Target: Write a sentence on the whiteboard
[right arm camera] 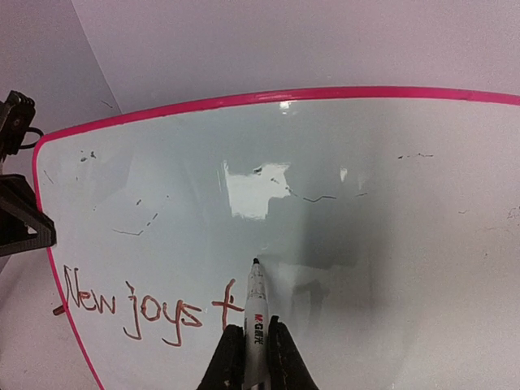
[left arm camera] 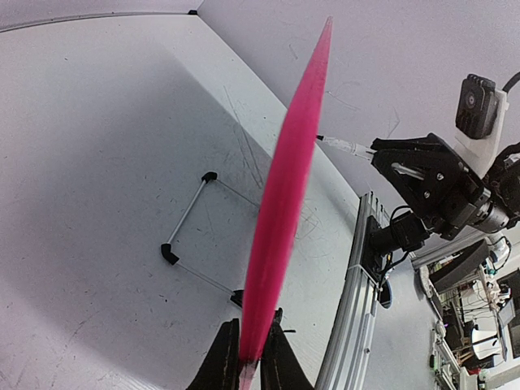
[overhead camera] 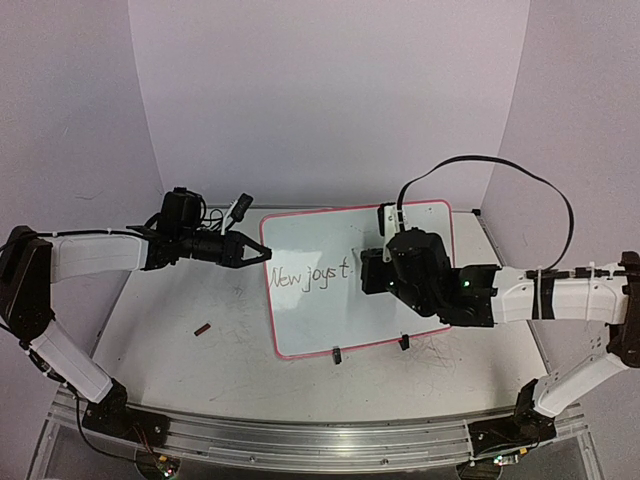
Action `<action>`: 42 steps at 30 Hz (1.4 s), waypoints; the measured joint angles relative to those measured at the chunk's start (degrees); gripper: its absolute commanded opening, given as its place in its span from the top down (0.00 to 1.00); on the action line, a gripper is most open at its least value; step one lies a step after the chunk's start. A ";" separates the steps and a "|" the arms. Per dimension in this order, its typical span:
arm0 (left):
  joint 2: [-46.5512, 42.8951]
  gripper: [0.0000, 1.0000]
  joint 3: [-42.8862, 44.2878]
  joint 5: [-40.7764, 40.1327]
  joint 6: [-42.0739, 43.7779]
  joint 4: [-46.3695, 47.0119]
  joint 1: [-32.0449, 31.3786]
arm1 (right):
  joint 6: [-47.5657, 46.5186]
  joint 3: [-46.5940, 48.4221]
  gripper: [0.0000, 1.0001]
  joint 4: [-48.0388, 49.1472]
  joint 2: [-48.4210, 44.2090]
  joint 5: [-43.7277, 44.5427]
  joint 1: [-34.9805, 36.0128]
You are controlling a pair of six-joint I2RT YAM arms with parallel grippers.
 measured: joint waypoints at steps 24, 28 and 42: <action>0.00 0.91 0.00 -0.09 0.02 -0.02 -0.02 | 3.92 -1.44 1.00 -1.55 0.02 -1.24 0.04; 0.00 0.91 0.00 -0.10 0.03 -0.02 -0.02 | 4.45 -1.52 1.00 -1.83 0.02 -1.45 0.11; 0.00 0.91 0.00 -0.33 0.07 -0.02 -0.06 | 6.64 -3.13 1.00 -3.77 0.02 -2.18 1.80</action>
